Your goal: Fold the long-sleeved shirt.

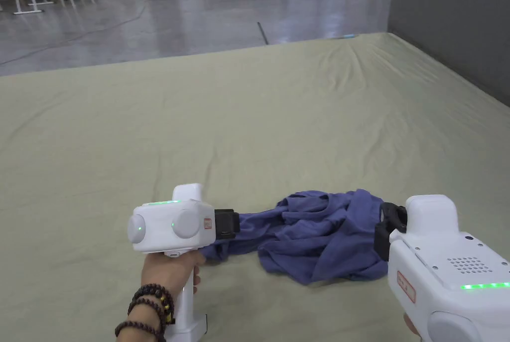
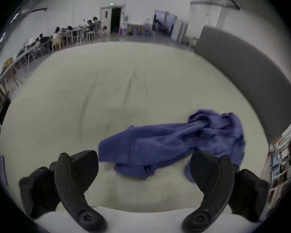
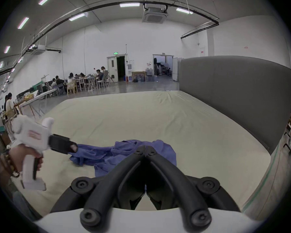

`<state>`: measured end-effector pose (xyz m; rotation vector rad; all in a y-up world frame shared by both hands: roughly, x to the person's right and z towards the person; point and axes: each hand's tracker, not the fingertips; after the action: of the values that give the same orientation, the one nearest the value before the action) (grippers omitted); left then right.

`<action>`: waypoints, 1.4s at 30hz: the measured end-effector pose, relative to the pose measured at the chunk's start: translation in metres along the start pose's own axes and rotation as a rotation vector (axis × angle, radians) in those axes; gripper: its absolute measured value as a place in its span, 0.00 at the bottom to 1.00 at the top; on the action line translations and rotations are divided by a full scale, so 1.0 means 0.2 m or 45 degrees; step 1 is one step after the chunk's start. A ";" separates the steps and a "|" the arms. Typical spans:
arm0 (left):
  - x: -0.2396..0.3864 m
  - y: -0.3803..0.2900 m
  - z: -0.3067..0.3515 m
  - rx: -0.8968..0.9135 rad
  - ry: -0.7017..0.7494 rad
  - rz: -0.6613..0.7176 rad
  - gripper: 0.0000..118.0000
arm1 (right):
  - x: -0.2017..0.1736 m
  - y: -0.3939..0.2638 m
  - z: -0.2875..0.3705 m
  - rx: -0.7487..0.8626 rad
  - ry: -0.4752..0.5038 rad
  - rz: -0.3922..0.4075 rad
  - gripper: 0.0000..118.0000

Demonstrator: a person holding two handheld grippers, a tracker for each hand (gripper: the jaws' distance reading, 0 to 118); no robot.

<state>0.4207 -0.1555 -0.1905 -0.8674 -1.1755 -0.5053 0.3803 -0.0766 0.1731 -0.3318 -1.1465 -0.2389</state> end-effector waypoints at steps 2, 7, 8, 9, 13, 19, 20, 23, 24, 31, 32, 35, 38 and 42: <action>0.01 0.02 -0.16 -0.067 -0.010 0.010 0.90 | 0.03 -0.02 -0.02 -0.022 -0.014 -0.008 0.02; 0.06 -0.04 -0.25 -0.037 0.097 -0.173 0.18 | 0.11 -0.03 -0.06 -0.065 -0.078 -0.016 0.02; 0.06 -0.04 -0.21 -0.038 0.060 -0.153 0.13 | 0.13 -0.03 -0.08 -0.064 -0.092 -0.027 0.02; 0.04 -0.03 -0.17 -0.027 0.024 -0.121 0.13 | 0.15 -0.02 -0.11 -0.073 -0.087 -0.045 0.02; -0.03 -0.02 0.05 0.120 -0.064 -0.047 0.12 | 0.30 0.03 -0.32 -0.259 -0.026 -0.181 0.48; -0.08 0.03 0.24 0.204 -0.121 0.004 0.11 | 0.44 -0.01 -0.65 -0.518 0.044 -0.047 0.98; -0.07 0.03 0.24 0.215 -0.113 -0.004 0.11 | 0.45 -0.02 -0.69 -0.533 0.027 -0.030 0.98; -0.07 0.03 0.24 0.222 -0.118 -0.044 0.11 | 0.47 -0.08 -0.82 -0.615 0.051 -0.123 0.98; -0.06 0.02 0.23 0.222 -0.122 -0.047 0.11 | 0.47 -0.10 -0.87 -0.667 0.056 -0.153 0.98; -0.08 0.02 0.18 0.182 -0.108 -0.025 0.11 | 0.38 -0.21 -1.09 -0.780 0.117 -0.184 0.13; -0.08 0.02 0.19 0.185 -0.101 -0.021 0.11 | 0.36 -0.18 -1.06 -0.767 0.049 -0.104 0.13; -0.12 0.03 0.27 0.251 -0.100 -0.004 0.11 | 0.40 -0.10 -0.94 -0.662 0.115 -0.213 0.12; -0.20 0.10 0.40 0.355 -0.083 0.069 0.11 | 0.45 0.02 -0.83 -0.549 0.094 -0.194 0.12; -0.33 0.20 0.63 0.502 -0.070 0.108 0.11 | 0.50 0.23 -0.74 -0.422 0.103 -0.200 0.08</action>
<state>0.3546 -0.0366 -0.2489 -0.5894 -1.2303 -0.1706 0.5607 -0.0913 0.2036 -0.5196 -1.0531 -0.5794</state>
